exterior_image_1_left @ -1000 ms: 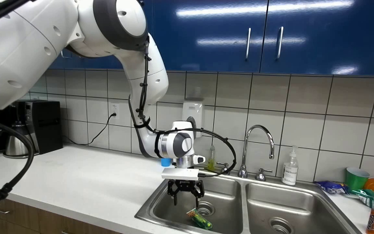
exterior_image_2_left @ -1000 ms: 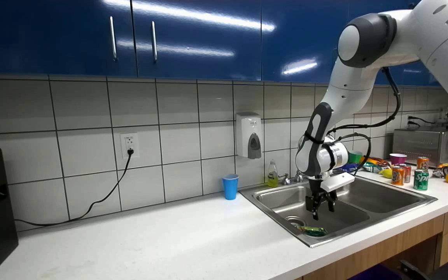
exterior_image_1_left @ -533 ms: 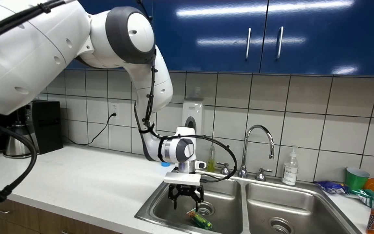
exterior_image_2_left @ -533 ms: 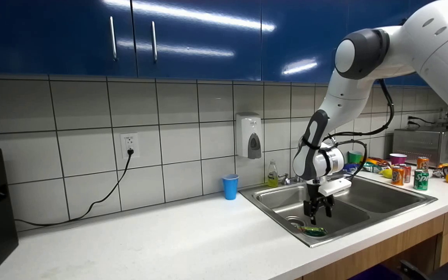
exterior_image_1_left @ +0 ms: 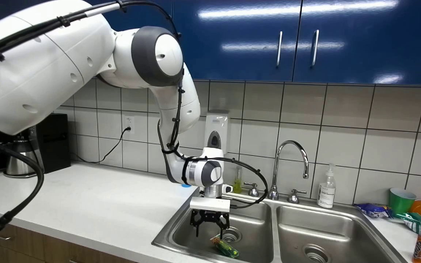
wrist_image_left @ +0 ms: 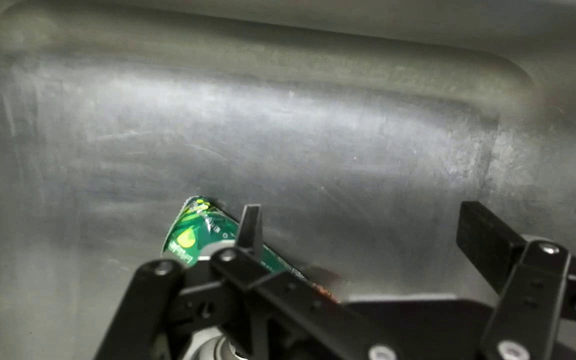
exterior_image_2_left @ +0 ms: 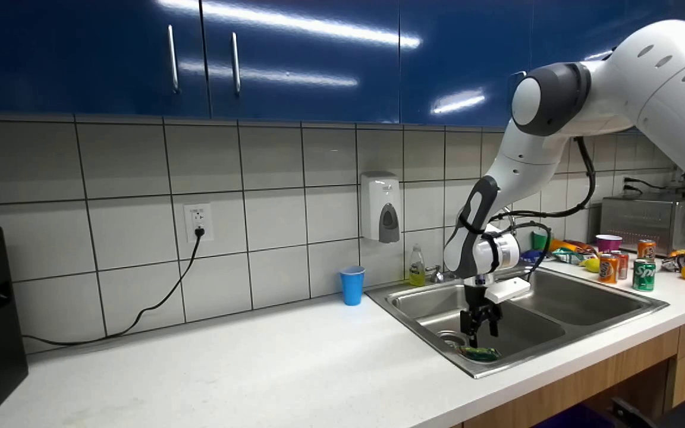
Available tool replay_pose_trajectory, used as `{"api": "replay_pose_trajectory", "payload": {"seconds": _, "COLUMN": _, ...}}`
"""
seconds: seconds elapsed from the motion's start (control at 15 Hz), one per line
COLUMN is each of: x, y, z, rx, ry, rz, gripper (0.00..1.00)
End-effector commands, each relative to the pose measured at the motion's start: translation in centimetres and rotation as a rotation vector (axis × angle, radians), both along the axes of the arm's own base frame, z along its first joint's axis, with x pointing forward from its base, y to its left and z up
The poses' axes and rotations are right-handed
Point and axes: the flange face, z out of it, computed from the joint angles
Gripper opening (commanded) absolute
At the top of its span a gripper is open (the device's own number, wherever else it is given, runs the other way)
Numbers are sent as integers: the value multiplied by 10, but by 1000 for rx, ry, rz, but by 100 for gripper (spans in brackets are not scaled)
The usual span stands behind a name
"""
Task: Put the green object on the counter to the left
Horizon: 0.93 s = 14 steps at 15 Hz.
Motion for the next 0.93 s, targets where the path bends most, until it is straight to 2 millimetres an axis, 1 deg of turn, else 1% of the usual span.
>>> {"api": "replay_pose_trajectory", "payload": {"seconds": 0.0, "x": 13, "y": -9, "z": -2, "rx": 39, "ry": 7, "rz": 71, "gripper": 100}}
{"api": "replay_pose_trajectory", "payload": {"seconds": 0.53, "x": 28, "y": -12, "z": -17, "rx": 57, "ry": 33, "rz": 208, "gripper": 100}}
{"api": "replay_pose_trajectory", "payload": {"seconds": 0.87, "x": 35, "y": -21, "z": -30, "rx": 68, "ry": 42, "rz": 268, "gripper": 100}}
